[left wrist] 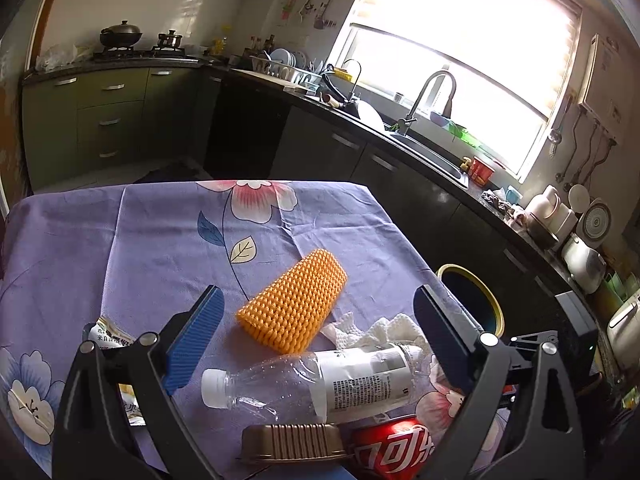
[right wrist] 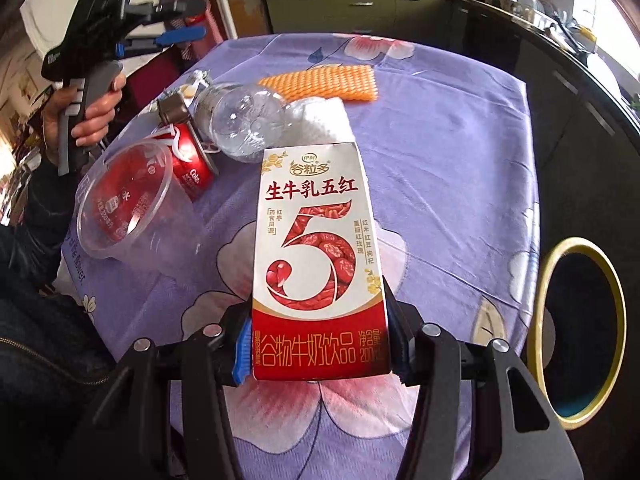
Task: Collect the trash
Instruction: 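Carry the milk carton over the bin and release it with the right gripper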
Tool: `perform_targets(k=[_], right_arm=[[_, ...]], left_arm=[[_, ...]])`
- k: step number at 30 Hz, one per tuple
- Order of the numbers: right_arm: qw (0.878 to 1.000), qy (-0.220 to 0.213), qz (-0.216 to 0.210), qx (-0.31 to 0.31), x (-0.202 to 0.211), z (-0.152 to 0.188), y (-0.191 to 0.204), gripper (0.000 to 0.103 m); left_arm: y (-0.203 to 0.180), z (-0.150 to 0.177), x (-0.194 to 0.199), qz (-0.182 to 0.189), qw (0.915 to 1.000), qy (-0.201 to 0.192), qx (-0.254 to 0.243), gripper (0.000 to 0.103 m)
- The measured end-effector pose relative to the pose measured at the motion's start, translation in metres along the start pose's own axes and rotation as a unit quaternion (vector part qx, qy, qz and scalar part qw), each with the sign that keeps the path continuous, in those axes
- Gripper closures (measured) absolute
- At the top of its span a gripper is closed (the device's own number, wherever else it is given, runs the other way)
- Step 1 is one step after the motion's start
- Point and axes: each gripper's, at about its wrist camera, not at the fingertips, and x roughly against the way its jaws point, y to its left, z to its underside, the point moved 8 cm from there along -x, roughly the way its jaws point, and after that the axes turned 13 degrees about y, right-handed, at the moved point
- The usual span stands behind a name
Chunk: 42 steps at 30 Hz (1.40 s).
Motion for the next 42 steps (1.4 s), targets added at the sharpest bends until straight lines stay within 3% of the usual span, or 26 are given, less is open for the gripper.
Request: perform_targets(k=[7,10,15,21,23,25,29,39,42], right_arm=[[0.994,-0.039,0.043,-0.094,0.043,0.022,-0.058,0.051],[0.981,-0.040,0.070,-0.178,0.057,0.035,-0.115,0.051],[0.943,0.006,0.098,-0.317,0.043,0.065,-0.209,0.051],[0.912,0.034,0.112,-0.393,0.017,0.086,-0.273,0.050],[0.902,0.034,0.113,-0.416,0.014,0.090,-0.287,0.036],[0.895,0.024,0.110,-0.433,0.017,0.094,-0.290,0.036],[0.895,0.000,0.096,-0.435,0.030,0.097,-0.275,0.036],[0.921,-0.055,0.056,-0.381,0.055,0.095,-0.182,0.035],[0.927,-0.057,0.055,-0.367,0.057,0.096,-0.168,0.035]], left_arm=[[0.002,0.001,-0.003,-0.001,1.0000,0.005,0.001,0.012],[0.000,0.002,-0.004,-0.002,1.0000,0.007,-0.005,0.012],[-0.001,0.002,-0.003,-0.008,0.9999,0.005,-0.011,0.012],[0.002,0.001,-0.001,-0.007,0.9999,0.003,-0.008,0.012],[0.003,0.001,-0.002,-0.009,0.9999,0.005,-0.007,0.012],[0.005,0.001,-0.003,-0.010,0.9999,0.006,-0.005,0.012],[0.004,0.002,-0.005,-0.012,0.9999,0.009,-0.006,0.012],[0.002,0.003,-0.010,-0.025,0.9994,0.019,-0.015,0.011],[0.000,0.002,-0.017,-0.014,0.9989,0.044,-0.014,0.011]])
